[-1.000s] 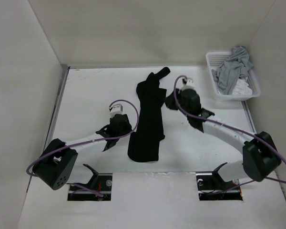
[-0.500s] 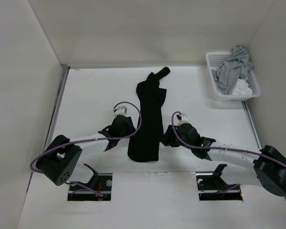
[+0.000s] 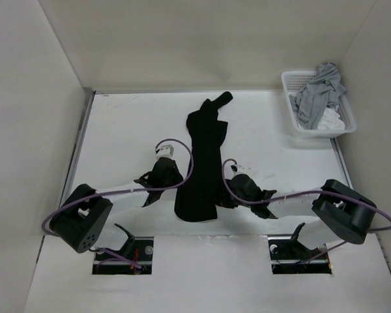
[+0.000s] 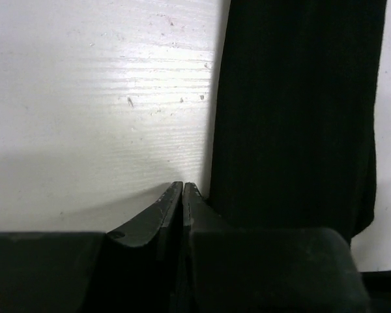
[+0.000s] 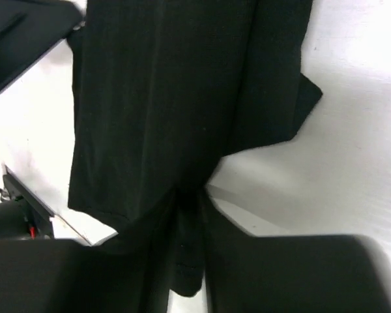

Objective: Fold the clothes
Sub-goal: Flatten the tank top out

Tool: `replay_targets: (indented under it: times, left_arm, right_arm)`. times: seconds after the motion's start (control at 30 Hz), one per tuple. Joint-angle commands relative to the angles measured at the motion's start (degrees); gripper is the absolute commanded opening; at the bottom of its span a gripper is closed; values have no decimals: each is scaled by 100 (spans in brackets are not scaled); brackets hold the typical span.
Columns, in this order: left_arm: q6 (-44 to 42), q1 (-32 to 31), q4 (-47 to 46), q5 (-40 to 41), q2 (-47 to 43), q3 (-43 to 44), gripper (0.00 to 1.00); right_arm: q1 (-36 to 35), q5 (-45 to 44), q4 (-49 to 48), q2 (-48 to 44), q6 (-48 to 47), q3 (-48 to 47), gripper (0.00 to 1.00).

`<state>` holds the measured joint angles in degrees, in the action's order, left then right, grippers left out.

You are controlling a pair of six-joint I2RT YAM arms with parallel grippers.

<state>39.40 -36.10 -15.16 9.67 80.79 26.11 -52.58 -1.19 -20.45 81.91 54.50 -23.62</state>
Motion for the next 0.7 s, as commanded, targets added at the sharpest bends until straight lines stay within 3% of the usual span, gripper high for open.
replay_targets:
  times: [0.0,0.1,0.27,0.37,0.57,0.67]
  left_arm:
    - [129,125,188,-18,-704,-71,3]
    - [252,318,600,131,-1354,43,0]
    - [560,626,1076,438,-2356,727,0]
    - [534,679,1094,772,-2525,1639,0]
    - [96,627,1278,1361,-2410,4145,0]
    - [-335,250,1463,1887,-2769,4307,0]
  right_arm:
    - [6,76,-662,132,254,-64,15]
    - [138,-109,-627,-200,167,-152,5]
    - [708,-171,82,-1026,-535,-905,2]
    - [1261,-180,943,-1343,-1203,-2072,1]
    - [1878,-135,3087,-984,-2285,-5781,1]
    - [1563,-364,3617,-1132,-2453,-6164,2]
